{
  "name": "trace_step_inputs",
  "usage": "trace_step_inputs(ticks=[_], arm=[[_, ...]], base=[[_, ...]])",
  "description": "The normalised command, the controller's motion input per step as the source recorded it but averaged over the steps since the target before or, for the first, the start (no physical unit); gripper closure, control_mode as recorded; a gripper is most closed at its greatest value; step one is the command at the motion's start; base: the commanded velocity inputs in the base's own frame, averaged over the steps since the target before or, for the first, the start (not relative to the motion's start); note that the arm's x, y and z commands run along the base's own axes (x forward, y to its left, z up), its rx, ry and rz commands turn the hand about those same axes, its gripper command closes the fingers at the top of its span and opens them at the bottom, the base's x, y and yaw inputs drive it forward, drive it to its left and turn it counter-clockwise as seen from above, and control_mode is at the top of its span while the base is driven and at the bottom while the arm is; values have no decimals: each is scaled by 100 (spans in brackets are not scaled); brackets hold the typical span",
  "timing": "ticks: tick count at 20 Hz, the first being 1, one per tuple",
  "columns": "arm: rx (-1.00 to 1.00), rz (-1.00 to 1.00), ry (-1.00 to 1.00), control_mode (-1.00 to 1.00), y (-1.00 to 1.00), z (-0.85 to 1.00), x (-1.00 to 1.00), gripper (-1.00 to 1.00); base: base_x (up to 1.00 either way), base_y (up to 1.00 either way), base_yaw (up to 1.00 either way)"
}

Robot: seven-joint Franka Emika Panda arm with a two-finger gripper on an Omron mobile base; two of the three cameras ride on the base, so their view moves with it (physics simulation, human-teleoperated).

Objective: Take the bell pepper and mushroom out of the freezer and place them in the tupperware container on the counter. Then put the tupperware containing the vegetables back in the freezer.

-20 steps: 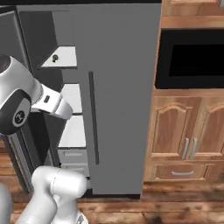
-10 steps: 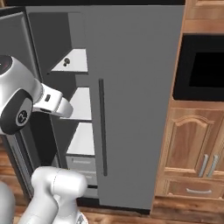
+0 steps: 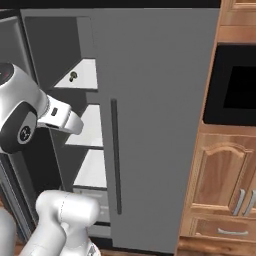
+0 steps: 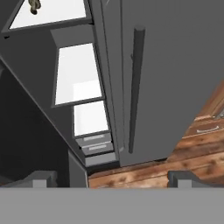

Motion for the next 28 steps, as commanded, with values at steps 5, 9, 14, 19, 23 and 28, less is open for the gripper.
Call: trace_step_inputs(ticks=[5, 9, 14, 19, 23, 28], arm=[[0, 0, 0, 100, 0, 0, 0, -100], [0, 0, 0, 100, 0, 0, 0, -100], [0, 0, 0, 100, 0, 0, 0, -100], [0, 0, 0, 100, 0, 0, 0, -100], [0, 0, 0, 100, 0, 0, 0, -100], [0, 0, 0, 100, 0, 0, 0, -100]], base=[[51, -3, 8], [53, -2, 12], [43, -1, 8], [2, -3, 0], [0, 0, 0], [0, 0, 0]])
